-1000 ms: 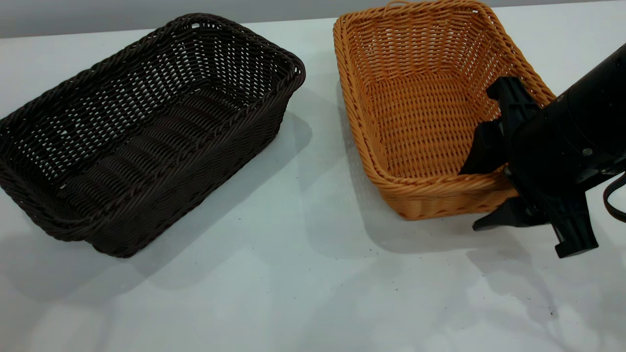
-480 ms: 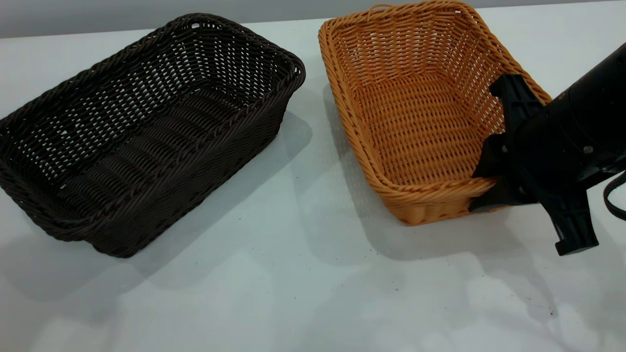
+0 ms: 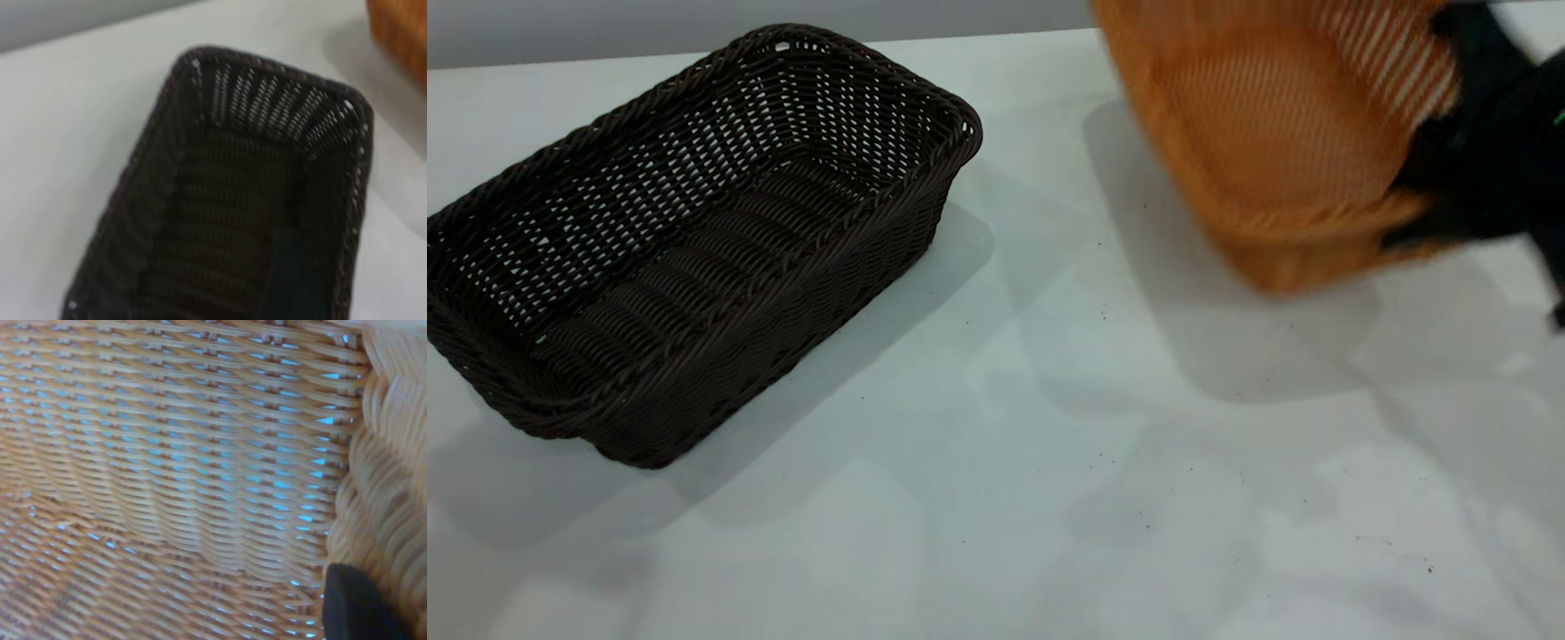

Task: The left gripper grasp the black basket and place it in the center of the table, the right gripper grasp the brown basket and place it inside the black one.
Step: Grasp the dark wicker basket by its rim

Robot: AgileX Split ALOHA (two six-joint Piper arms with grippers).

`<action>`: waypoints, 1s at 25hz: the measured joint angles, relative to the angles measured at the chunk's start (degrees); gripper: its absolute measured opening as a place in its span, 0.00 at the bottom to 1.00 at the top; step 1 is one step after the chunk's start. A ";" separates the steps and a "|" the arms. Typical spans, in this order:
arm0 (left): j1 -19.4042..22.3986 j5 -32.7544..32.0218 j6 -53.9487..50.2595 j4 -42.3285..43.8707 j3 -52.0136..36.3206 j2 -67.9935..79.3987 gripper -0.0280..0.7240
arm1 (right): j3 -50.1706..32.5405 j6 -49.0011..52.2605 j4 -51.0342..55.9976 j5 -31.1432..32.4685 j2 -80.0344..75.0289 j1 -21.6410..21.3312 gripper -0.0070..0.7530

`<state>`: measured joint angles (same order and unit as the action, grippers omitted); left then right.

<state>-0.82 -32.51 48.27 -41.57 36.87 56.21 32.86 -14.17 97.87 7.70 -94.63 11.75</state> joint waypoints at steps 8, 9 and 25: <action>-5.74 1.06 4.61 -3.04 0.00 8.25 0.60 | 1.11 -10.52 -11.57 12.65 12.23 -15.78 0.14; -7.03 2.16 4.61 -3.04 0.00 9.49 0.60 | 1.75 -11.21 -13.44 15.00 13.28 -17.74 0.14; -25.89 22.96 5.81 -3.15 0.10 33.58 0.60 | 13.74 -11.88 -30.58 32.59 14.38 -24.40 0.14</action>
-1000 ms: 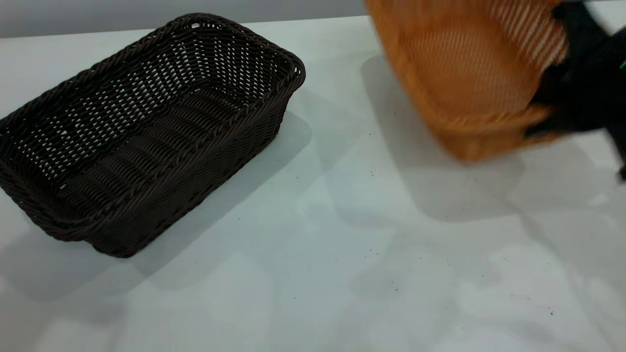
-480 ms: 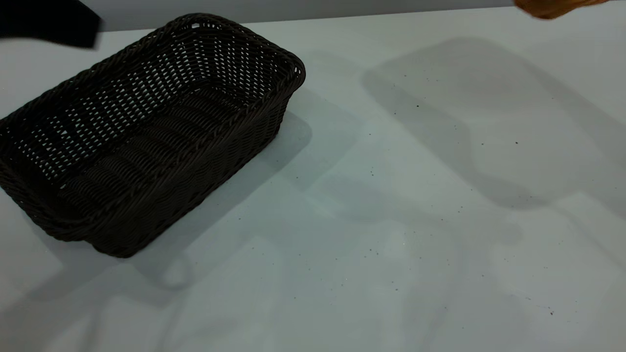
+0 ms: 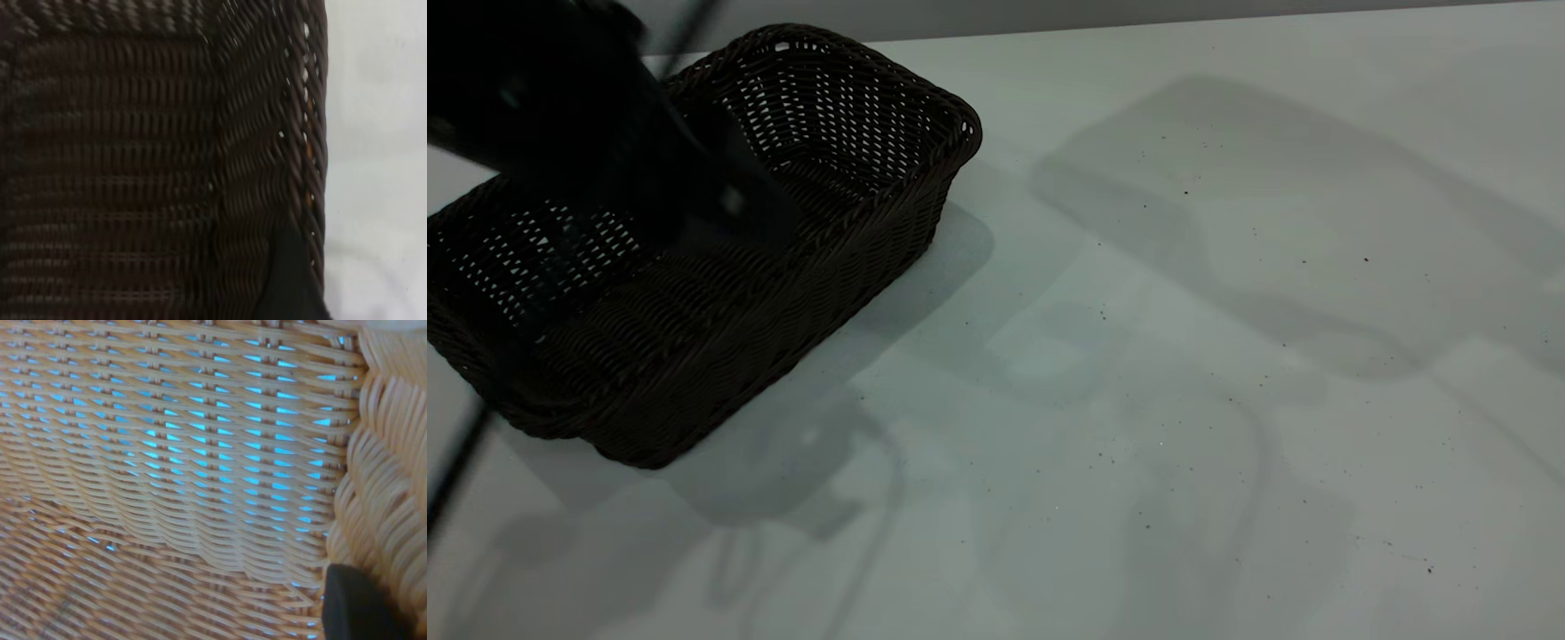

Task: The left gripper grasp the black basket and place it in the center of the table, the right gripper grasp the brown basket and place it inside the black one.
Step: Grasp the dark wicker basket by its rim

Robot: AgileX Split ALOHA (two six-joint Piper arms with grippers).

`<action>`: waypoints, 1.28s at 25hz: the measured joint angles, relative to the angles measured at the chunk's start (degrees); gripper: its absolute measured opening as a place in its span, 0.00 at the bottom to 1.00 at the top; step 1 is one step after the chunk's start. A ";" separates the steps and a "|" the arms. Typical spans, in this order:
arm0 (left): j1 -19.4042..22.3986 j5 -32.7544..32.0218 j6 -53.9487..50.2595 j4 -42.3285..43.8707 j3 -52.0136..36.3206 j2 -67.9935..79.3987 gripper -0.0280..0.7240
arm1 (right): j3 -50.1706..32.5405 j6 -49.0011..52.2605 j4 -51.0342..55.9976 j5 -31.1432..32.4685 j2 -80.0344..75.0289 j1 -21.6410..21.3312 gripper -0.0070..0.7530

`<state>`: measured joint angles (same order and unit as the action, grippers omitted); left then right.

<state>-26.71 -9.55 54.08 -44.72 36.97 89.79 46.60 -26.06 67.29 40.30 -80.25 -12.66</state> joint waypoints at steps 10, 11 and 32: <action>-2.18 9.55 0.00 -0.22 1.29 7.11 0.60 | 0.00 -0.63 -0.41 1.01 0.00 0.06 0.14; -2.18 9.88 0.00 -0.22 1.92 7.84 0.60 | 0.00 -0.67 -0.41 1.08 0.00 0.06 0.14; -2.18 5.10 2.10 0.26 10.32 20.49 0.45 | 0.00 -1.98 -0.35 1.18 0.00 0.06 0.14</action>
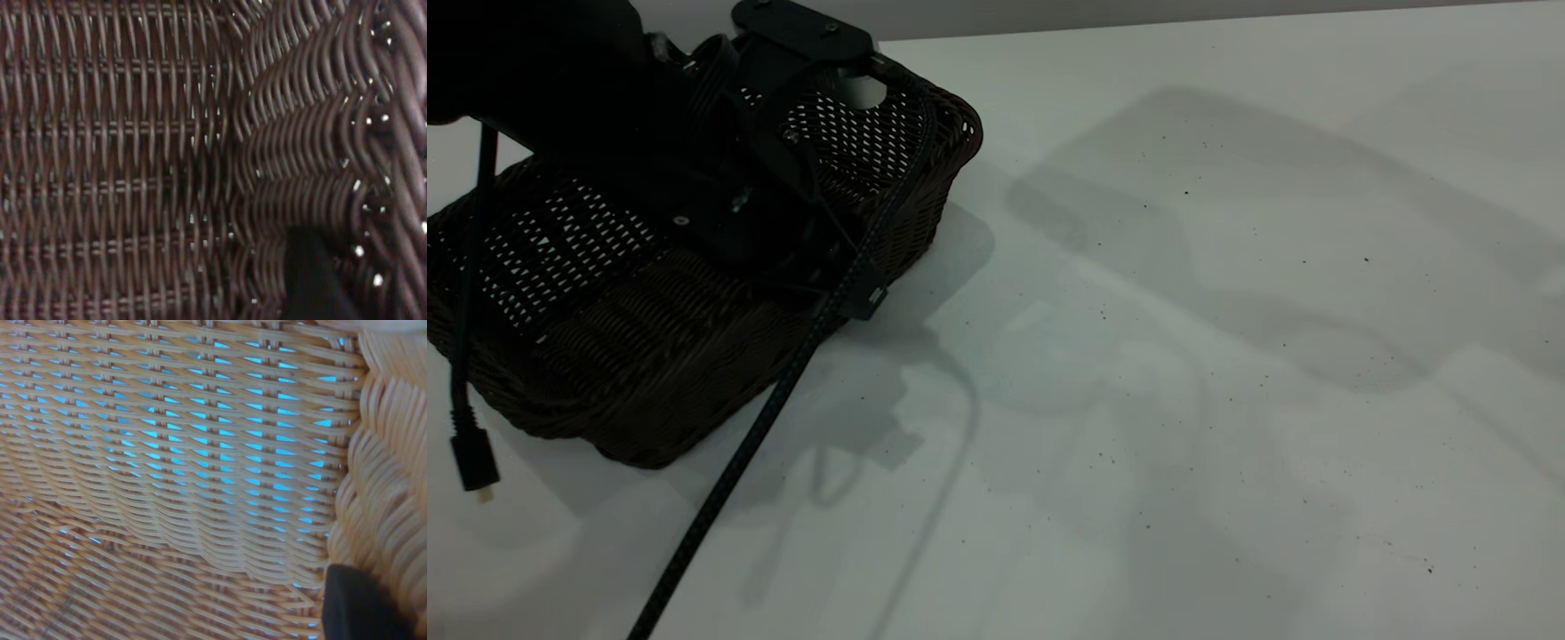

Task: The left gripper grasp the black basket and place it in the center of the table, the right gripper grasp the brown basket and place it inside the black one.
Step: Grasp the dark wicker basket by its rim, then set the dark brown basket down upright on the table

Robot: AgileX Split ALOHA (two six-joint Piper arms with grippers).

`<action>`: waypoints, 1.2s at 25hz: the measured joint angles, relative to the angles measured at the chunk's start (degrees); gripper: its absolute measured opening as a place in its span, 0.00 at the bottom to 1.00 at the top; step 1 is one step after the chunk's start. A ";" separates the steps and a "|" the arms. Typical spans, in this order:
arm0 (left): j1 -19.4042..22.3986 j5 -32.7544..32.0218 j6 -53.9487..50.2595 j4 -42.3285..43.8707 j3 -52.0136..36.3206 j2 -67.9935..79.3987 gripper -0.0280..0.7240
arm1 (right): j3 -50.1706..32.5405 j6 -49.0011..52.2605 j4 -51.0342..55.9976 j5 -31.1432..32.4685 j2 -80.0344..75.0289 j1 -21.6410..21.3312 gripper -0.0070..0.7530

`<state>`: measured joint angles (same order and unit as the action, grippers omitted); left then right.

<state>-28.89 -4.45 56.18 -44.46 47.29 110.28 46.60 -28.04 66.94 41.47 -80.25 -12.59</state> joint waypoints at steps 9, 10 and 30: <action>0.00 -7.37 12.61 0.24 0.00 -2.80 0.19 | 0.00 -0.24 0.00 -1.51 0.00 0.00 0.14; 0.00 -9.16 15.20 0.24 0.00 -3.39 0.19 | 0.00 -0.37 0.00 -1.51 0.00 0.00 0.14; -7.27 -23.70 33.86 0.06 -0.05 -5.53 0.19 | 0.00 -3.07 0.18 -1.84 0.00 0.00 0.14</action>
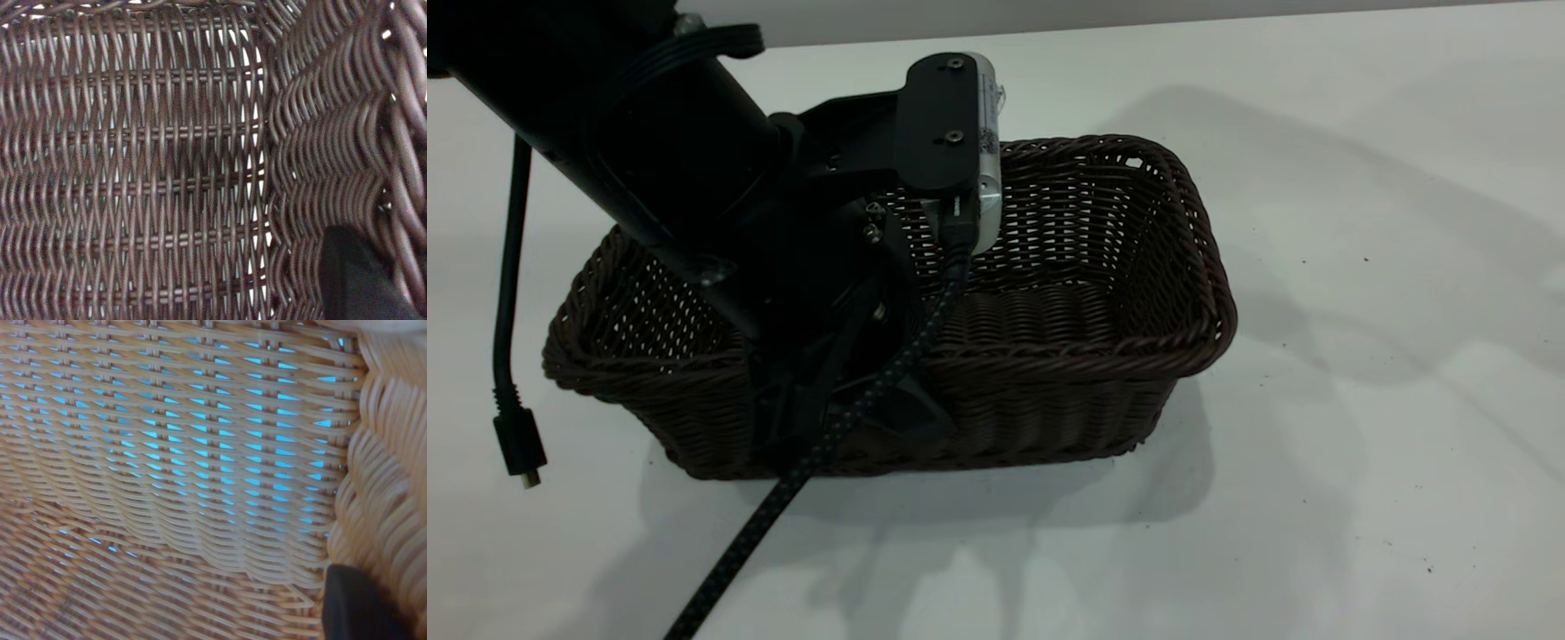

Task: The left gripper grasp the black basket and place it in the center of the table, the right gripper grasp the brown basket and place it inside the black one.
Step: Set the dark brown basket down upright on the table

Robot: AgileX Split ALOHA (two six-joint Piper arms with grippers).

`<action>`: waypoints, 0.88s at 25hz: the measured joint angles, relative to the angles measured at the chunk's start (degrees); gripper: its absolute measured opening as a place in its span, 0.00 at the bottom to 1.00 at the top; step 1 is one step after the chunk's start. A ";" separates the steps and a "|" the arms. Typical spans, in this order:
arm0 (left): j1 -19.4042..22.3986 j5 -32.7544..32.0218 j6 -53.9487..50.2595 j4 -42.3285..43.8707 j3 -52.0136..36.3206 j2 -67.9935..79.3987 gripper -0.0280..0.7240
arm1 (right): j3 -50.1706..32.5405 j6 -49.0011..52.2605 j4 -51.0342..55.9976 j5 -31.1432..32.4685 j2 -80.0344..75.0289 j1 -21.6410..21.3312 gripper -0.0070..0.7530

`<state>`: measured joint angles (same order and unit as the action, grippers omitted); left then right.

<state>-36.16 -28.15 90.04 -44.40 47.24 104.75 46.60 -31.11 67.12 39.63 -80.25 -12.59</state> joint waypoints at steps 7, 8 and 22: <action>0.00 0.48 0.00 0.34 0.00 0.05 0.19 | 0.00 -0.11 0.00 0.46 0.00 0.00 0.14; 0.00 0.56 0.00 0.33 0.00 0.05 0.19 | 0.00 -0.11 0.00 0.46 0.00 0.00 0.14; 0.05 0.78 0.00 1.17 0.00 0.65 0.19 | 0.00 -0.37 0.00 0.52 0.00 0.00 0.14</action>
<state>-36.11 -27.37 90.04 -43.23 47.24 105.40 46.60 -31.48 67.12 40.15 -80.25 -12.59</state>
